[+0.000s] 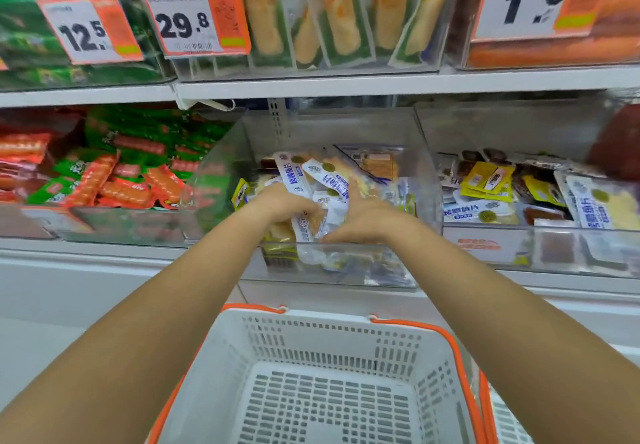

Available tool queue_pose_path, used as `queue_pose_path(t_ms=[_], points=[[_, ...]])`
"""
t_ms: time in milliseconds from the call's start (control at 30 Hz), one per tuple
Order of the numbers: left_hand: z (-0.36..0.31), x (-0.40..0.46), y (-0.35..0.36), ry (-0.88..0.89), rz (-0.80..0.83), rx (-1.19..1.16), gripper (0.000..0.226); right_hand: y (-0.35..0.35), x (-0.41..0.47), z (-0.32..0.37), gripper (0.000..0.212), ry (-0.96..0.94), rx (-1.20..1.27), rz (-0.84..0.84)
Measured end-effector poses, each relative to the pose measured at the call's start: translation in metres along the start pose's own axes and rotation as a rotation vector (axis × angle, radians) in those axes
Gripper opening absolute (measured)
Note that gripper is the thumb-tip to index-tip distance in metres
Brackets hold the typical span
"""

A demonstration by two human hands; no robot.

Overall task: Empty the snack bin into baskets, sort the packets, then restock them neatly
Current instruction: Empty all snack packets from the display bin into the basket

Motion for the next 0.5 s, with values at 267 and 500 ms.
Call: queue_pose_path(t_ms=[267, 500], points=[[0.034, 0.014, -0.014, -0.132, -0.104, -0.117, 0.106, -0.027, -0.015, 0.013, 0.048, 0.044, -0.073, -0.306], [0.028, 0.021, -0.004, 0.036, -0.021, -0.531, 0.034, -0.029, -0.012, 0.031, 0.067, 0.047, -0.160, -0.074]])
Point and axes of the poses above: each hand's wrist, its own x-axis towards the middle knuckle, its own y-axis out of the palm, z = x × y, the point moved 4 cm from there along x, towards the middle knuckle, and after that the axes turned 9 degrees about z, right-handed, at the moved point
